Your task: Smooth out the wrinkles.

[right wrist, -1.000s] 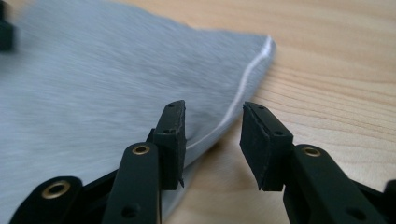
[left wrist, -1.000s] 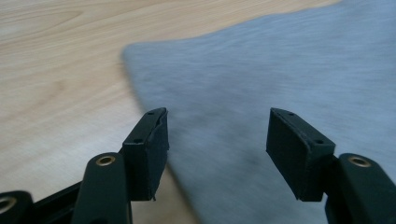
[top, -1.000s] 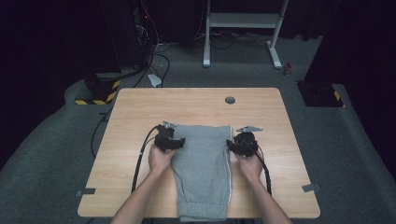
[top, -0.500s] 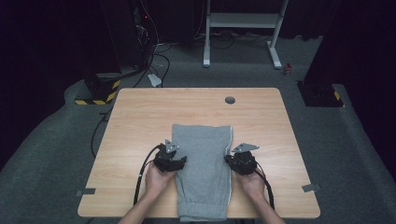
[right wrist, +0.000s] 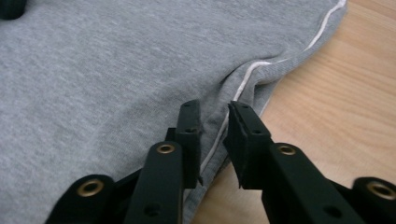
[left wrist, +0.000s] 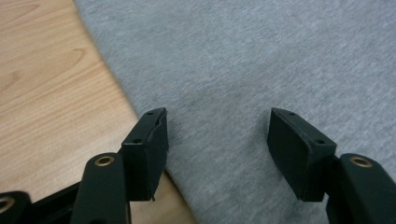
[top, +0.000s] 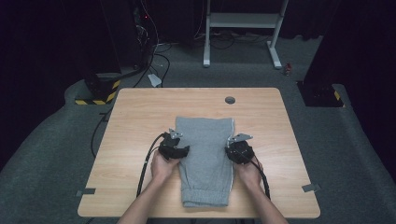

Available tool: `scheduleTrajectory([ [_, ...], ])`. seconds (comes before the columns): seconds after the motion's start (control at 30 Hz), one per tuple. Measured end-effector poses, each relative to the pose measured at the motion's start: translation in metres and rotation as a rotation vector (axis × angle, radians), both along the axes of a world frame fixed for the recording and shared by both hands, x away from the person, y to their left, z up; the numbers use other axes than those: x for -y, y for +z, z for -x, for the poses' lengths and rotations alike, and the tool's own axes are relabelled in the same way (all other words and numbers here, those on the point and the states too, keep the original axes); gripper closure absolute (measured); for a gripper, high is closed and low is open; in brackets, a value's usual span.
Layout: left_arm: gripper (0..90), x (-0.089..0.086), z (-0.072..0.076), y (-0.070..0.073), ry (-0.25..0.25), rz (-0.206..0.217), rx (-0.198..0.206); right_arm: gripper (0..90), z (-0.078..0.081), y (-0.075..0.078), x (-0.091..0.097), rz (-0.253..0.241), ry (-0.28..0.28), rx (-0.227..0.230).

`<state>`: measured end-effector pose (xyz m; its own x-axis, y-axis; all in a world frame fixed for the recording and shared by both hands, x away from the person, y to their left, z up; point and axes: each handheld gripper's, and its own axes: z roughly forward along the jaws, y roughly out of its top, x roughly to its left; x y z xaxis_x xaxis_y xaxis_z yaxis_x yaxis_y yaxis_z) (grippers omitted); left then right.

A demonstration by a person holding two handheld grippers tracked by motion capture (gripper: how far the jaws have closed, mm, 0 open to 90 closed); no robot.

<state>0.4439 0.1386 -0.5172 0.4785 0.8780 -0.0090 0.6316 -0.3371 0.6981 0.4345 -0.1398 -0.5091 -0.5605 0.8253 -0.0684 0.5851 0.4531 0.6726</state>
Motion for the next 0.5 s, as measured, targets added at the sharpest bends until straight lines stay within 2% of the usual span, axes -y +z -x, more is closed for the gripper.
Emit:
scheduleTrajectory([
  [0.07, 38.0, 0.000, -0.004, 0.001, 0.005, 0.010, -0.013, 68.2, -0.006, 0.002, 0.001, 0.005, -0.010, -0.007],
  [0.13, 38.1, -0.001, -0.002, 0.005, 0.013, 0.031, -0.013, 65.2, -0.011, 0.002, 0.006, -0.028, -0.036, -0.040],
  [0.17, 37.7, -0.002, 0.003, 0.010, -0.007, 0.038, -0.011, 65.1, -0.010, 0.004, 0.009, -0.043, -0.041, -0.035],
  [0.23, 38.0, -0.001, 0.014, 0.016, -0.039, 0.040, 0.012, 64.8, -0.003, 0.011, 0.013, -0.085, -0.036, -0.009],
  [0.27, 38.3, -0.001, 0.021, 0.019, -0.062, 0.051, 0.015, 64.0, 0.002, 0.014, 0.015, -0.101, -0.025, 0.000],
  [0.33, 38.9, 0.002, 0.033, 0.021, -0.098, 0.047, 0.010, 63.8, 0.015, 0.021, 0.015, -0.117, 0.009, 0.024],
  [0.43, 39.3, 0.005, 0.049, 0.021, -0.137, 0.059, -0.006, 64.4, 0.029, 0.023, 0.013, -0.148, 0.056, 0.023],
  [0.5, 40.3, 0.007, 0.058, 0.017, -0.154, 0.056, -0.022, 65.1, 0.038, 0.019, 0.011, -0.147, 0.091, 0.008],
])
